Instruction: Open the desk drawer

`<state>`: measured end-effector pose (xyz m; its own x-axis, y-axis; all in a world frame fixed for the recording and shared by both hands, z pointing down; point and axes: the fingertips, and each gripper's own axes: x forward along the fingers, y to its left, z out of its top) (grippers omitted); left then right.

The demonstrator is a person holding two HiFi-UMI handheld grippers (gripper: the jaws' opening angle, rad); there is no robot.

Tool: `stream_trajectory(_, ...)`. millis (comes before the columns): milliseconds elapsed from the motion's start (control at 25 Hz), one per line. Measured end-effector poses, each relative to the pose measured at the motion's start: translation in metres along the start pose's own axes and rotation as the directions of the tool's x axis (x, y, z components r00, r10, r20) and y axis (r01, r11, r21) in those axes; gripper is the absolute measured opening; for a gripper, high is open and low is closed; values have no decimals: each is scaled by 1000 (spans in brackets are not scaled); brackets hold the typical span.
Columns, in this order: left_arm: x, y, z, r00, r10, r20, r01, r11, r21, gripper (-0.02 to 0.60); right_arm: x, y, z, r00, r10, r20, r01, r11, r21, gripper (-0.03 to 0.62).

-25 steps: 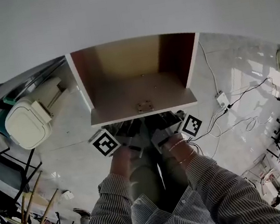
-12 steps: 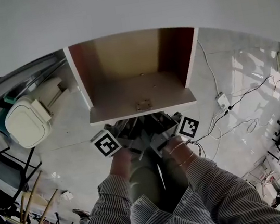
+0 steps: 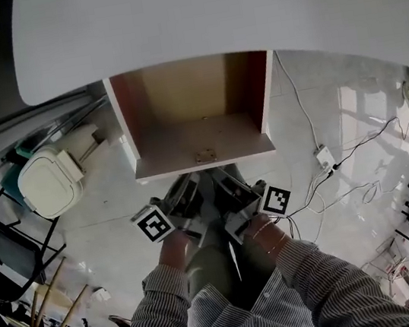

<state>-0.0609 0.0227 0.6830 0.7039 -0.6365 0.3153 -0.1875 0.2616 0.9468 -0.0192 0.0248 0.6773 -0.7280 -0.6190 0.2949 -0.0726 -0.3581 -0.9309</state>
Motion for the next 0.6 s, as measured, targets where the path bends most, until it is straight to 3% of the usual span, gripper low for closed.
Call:
stream_trajectory(280, -13, -37, -11, 998, -38, -58, 45, 991, 127, 37, -15, 43, -11, 993, 108, -46, -109, 994, -14, 30)
stream_trajectory(600, -21, -114, -6, 988, -157, -2, 154, 965, 212, 26, -28, 118, 1, 968, 237, -79, -246, 960, -132, 17)
